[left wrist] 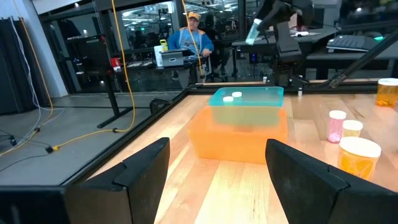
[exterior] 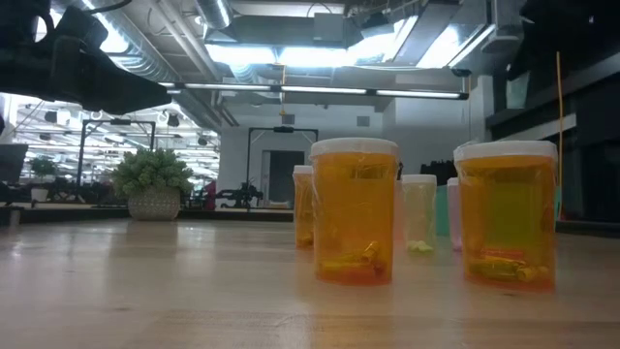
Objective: Pick and place medicine bottles into bin by pill shape (circle, oval)
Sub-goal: Put the small green pill bottle into the green bin
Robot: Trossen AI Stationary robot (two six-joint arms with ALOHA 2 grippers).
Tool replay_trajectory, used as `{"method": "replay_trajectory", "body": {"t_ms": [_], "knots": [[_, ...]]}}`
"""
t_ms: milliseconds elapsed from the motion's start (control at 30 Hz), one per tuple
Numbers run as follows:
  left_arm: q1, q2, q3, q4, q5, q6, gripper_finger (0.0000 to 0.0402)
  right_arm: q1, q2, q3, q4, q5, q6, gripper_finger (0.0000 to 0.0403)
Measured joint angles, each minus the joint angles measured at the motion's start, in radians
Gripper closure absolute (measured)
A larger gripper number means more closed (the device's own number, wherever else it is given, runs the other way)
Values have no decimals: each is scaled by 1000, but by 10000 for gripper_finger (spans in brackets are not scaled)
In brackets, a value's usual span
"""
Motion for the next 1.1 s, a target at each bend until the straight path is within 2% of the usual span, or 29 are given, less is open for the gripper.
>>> {"method": "replay_trajectory", "body": {"t_ms": [200,433,500,600,733,1100], "knots": [[0,0,0,0,0,0,145,-75,-158,-148,199,-199,-58,282],[0,0,0,0,0,1,145,-185,-221,-390,651,-395,-311,281],[0,0,0,0,0,0,145,-230,-215,-431,769,-412,-391,281],[0,0,0,0,0,1,145,-307,-197,-462,846,-431,-473,281],[0,0,0,0,0,1,145,-399,-152,-499,934,-535,-525,281],[0,0,0,0,0,1,145,-501,44,-523,1103,-571,-631,281]]}}
